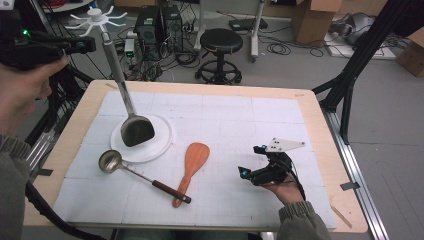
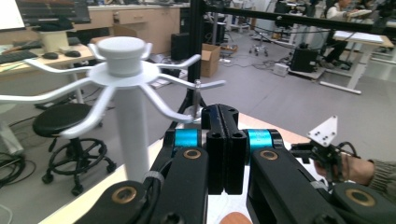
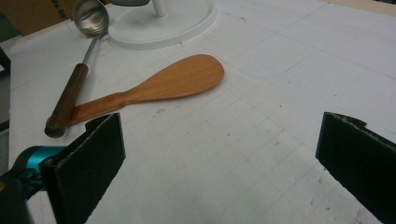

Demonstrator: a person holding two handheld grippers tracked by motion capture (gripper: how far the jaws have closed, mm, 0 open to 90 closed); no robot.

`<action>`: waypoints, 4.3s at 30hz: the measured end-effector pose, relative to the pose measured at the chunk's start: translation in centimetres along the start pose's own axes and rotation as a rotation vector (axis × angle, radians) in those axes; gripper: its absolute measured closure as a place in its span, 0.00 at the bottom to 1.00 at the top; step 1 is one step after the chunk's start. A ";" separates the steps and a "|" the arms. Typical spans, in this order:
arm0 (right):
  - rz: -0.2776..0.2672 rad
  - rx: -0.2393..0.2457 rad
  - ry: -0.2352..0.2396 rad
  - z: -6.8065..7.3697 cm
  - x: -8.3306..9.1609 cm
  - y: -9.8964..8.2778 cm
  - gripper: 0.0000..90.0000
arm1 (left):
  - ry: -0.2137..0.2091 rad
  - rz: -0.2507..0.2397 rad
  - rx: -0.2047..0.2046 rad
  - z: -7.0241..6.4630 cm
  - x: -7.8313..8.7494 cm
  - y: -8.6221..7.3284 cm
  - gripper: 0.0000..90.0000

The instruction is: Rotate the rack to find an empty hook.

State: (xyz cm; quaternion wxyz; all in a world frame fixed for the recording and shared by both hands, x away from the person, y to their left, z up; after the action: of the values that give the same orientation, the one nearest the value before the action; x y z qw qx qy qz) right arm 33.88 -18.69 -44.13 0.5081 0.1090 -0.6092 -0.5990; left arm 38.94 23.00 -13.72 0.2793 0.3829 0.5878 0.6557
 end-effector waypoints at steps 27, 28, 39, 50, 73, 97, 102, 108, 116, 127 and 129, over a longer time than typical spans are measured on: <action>0.012 0.016 0.002 0.2 -0.2 -0.1 0.00 | 0.061 0.009 0.005 1.6 0.7 -0.2 1.00; 0.015 0.014 0.005 0.2 -0.2 -0.1 0.00 | 0.056 0.002 0.001 1.4 0.8 -0.1 1.00; 0.010 0.014 0.000 0.3 -0.1 -0.1 0.00 | -0.005 -0.012 -0.027 -1.2 0.7 0.6 1.00; 0.008 0.016 -0.003 0.3 -0.1 -0.1 0.00 | -0.011 -0.003 -0.037 -2.4 -1.1 0.7 1.00; 0.009 0.022 0.005 0.4 -0.1 -0.1 0.00 | 0.070 -0.032 -0.013 -0.6 -0.6 0.9 1.00; 0.015 0.025 0.010 0.5 -0.3 -0.1 0.00 | 0.097 -0.036 -0.009 0.4 1.0 0.8 1.00; 0.018 0.024 0.011 0.6 -0.3 -0.2 0.00 | 0.075 -0.038 -0.013 -0.1 0.8 0.9 1.00; 0.016 0.023 0.010 0.6 -0.2 -0.1 0.00 | 0.083 -0.022 -0.011 0.0 0.8 0.7 1.00; 0.016 0.025 0.012 0.6 -0.2 -0.2 0.00 | 0.108 -0.017 0.008 0.8 0.9 0.5 1.00; 0.024 0.025 0.014 0.7 -0.3 -0.2 0.00 | 0.123 -0.003 0.017 1.7 1.4 0.2 1.00; 0.022 0.029 0.012 0.7 -0.3 -0.2 0.00 | 0.119 0.000 0.014 1.6 1.4 0.1 1.00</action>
State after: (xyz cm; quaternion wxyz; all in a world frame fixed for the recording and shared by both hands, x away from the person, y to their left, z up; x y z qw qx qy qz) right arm 33.39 -18.10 -44.29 0.5167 0.1135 -0.6158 -0.5839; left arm 39.48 25.02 -13.35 0.2413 0.3451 0.6080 0.6731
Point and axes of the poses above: each handheld gripper's, and its own axes: x roughly backward along the jaws, y roughly out of its top, z roughly to its left, the point moved 8 cm from there along -x, roughly forward along the jaws, and after that the axes turned 5 degrees about -x, right-handed, at the moved point
